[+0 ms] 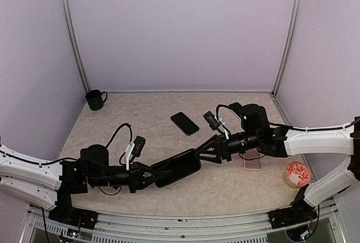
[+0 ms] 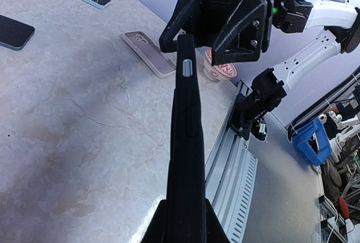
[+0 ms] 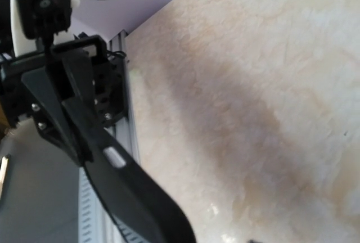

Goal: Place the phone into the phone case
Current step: Press the top right corner of the phone case, then press the corner of the phone case at the bottom right corner of the phone case, then pass from the left arm to the right, then place the phone with the phone case at the center of the board.

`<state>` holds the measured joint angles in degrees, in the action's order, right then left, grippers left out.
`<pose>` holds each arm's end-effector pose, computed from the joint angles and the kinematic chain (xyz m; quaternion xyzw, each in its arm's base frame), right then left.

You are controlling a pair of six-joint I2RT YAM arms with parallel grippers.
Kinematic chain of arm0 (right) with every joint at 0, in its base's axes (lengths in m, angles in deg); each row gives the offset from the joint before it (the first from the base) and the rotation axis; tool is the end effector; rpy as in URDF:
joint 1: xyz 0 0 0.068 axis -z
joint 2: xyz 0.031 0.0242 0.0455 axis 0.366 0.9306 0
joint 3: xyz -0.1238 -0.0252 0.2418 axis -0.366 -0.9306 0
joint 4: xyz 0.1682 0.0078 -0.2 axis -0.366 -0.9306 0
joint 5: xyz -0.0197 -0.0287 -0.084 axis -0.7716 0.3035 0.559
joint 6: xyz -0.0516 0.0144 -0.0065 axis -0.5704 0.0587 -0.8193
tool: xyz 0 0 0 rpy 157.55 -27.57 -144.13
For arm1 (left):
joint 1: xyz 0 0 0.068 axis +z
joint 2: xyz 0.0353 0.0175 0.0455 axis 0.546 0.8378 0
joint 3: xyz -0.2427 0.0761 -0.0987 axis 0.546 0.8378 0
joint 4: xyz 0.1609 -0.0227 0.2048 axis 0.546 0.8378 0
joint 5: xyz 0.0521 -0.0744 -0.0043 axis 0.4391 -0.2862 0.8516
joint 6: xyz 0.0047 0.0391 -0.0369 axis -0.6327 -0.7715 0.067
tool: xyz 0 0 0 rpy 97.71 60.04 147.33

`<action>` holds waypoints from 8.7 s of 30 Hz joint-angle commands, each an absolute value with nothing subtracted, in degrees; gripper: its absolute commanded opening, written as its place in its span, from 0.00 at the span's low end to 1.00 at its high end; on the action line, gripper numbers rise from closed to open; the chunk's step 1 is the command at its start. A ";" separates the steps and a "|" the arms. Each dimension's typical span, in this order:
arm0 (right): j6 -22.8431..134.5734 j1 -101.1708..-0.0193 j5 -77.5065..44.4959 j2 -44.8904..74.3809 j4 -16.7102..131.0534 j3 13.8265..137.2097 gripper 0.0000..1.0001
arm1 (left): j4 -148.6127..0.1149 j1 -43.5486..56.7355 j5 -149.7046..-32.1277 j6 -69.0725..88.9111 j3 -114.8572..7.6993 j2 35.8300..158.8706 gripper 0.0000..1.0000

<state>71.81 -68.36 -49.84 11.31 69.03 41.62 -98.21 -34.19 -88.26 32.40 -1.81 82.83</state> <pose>0.1803 0.2268 0.2341 -0.3496 0.7315 0.5307 0.2470 0.0830 -0.2068 0.2034 0.2543 0.7478 -0.4979 0.3580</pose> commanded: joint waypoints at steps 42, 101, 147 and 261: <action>67.16 -72.55 -47.38 15.78 66.60 42.78 0.45 | -103.12 -33.64 -85.13 33.75 -0.83 79.61 0.00; 13.50 -89.47 -18.85 2.20 66.60 38.12 0.99 | -94.91 -33.49 -94.81 39.55 -10.26 90.88 0.00; 11.83 -95.50 -0.73 17.26 74.14 37.46 0.89 | -96.57 -32.32 -95.83 39.91 -10.79 91.93 0.00; 50.94 -44.68 -6.28 58.43 41.95 88.67 0.94 | -92.14 -25.77 -80.13 48.02 4.09 66.94 0.99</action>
